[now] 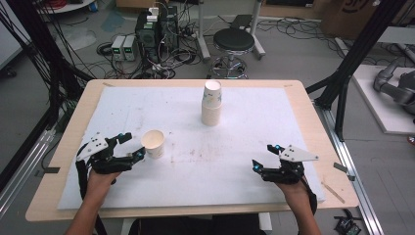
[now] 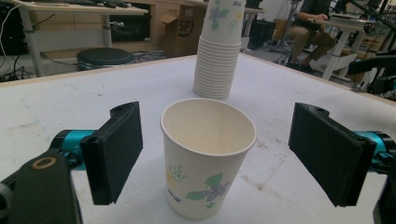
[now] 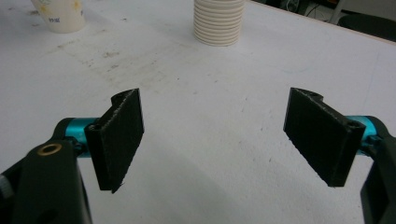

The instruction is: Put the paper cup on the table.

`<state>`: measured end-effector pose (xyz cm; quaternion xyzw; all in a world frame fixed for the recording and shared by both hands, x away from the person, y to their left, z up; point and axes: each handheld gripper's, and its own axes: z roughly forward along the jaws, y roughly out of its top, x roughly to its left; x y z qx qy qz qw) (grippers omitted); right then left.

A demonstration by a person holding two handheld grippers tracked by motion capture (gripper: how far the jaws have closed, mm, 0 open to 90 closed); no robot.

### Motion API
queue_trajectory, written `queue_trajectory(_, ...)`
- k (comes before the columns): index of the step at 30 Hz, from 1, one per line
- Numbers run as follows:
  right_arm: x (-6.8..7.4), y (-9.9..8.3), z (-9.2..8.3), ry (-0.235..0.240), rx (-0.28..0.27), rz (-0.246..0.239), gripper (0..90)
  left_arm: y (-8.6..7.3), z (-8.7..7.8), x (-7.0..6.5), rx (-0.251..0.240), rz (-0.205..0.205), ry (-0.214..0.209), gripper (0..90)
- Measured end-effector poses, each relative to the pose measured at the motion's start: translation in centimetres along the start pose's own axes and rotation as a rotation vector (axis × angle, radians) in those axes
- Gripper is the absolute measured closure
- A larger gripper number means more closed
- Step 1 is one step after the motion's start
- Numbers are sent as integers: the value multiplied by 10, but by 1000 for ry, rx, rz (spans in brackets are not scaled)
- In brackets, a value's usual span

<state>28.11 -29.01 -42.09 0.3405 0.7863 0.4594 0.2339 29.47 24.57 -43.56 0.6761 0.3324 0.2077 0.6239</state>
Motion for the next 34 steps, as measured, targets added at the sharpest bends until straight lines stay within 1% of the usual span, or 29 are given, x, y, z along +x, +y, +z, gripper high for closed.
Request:
queue_trajectory(2, 0, 0, 0, -2, -2, 2, 204, 0, 0, -1, 11, 13, 2, 178)
queue_trajectory(4, 1, 0, -1, -5, -2, -2, 204, 1, 0, -3, 8, 15, 1, 178)
queue_trajectory(7, 4, 1, -3, -4, 0, -6, 204, 1, -2, -5, 3, 29, -4, 179)
queue_trajectory(9, 6, 4, -4, -10, -6, -9, 204, 1, -2, -5, 3, 28, -6, 179)
queue_trajectory(10, 5, 5, -4, -12, -14, -19, 204, 1, -3, -5, 2, 27, -5, 179)
queue_trajectory(12, 5, 5, -4, -14, -18, -13, 204, 1, -4, -5, 2, 26, -9, 179)
queue_trajectory(22, 3, 3, -1, -13, -6, -10, 204, 0, -3, -5, 9, 24, -5, 182)
queue_trajectory(23, 3, 3, -1, -16, -11, -14, 205, 0, -3, -5, 10, 23, -4, 182)
queue_trajectory(25, 3, 3, -1, -17, -12, -7, 204, -1, -3, -5, 10, 25, -3, 183)
queue_trajectory(26, 3, 3, -1, -16, -11, -16, 204, -1, -4, -5, 11, 25, -1, 183)
queue_trajectory(32, 4, 5, -1, -14, -17, -11, 205, -1, -4, -4, 12, 25, 3, 184)
queue_trajectory(34, 2, 4, -1, -15, -19, -20, 204, -1, -4, -4, 12, 25, 4, 184)
